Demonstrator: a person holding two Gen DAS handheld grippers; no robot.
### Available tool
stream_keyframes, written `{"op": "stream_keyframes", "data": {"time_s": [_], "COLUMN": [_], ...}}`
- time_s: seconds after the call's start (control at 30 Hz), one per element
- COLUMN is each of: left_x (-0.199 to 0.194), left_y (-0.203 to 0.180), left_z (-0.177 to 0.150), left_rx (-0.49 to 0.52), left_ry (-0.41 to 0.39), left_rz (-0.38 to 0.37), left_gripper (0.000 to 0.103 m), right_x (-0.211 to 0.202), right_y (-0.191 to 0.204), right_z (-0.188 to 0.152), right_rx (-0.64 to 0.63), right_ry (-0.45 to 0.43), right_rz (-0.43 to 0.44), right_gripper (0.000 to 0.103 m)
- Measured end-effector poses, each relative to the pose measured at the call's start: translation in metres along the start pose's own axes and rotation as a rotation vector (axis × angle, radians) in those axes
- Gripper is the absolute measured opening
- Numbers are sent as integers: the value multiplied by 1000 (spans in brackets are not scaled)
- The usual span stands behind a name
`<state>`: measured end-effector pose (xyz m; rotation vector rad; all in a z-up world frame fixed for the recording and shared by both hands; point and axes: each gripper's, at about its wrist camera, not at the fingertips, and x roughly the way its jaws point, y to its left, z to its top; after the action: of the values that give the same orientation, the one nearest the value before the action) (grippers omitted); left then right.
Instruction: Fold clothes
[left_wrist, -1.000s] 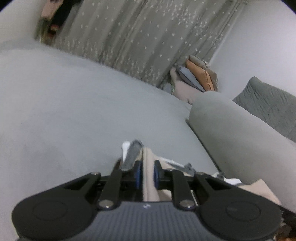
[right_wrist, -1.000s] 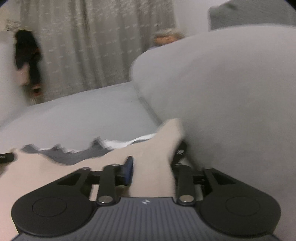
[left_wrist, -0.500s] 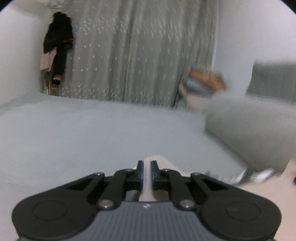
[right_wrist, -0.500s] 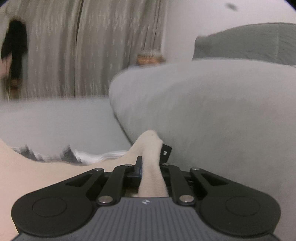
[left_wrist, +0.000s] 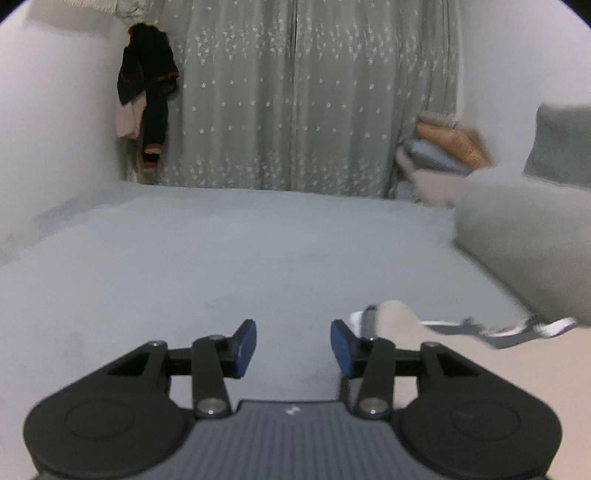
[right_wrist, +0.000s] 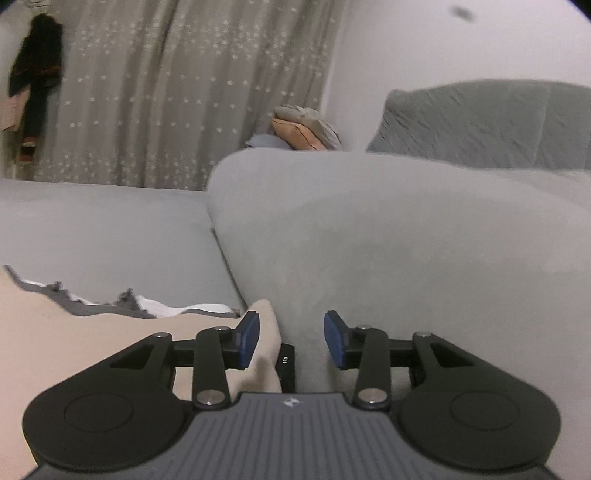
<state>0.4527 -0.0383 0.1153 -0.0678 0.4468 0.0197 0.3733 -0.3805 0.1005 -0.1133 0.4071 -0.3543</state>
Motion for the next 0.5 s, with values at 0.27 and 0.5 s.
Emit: {"op": "stream_keyframes", "data": {"time_s": [0.27,0.5], "left_x": [-72,-106], "left_y": [-17,-61], "left_z": [-27,-66], "left_rx": [-23,53], "left_ry": [11,38], "left_rz": [-281,-477], "left_gripper": [46,46], "right_x": [-49,-81], "right_y": [23,49], "right_z": [-3,-24], "right_rx": [16,59], "right_ry": [21,47], "right_rz": [161,314], "right_gripper": [43,43]}}
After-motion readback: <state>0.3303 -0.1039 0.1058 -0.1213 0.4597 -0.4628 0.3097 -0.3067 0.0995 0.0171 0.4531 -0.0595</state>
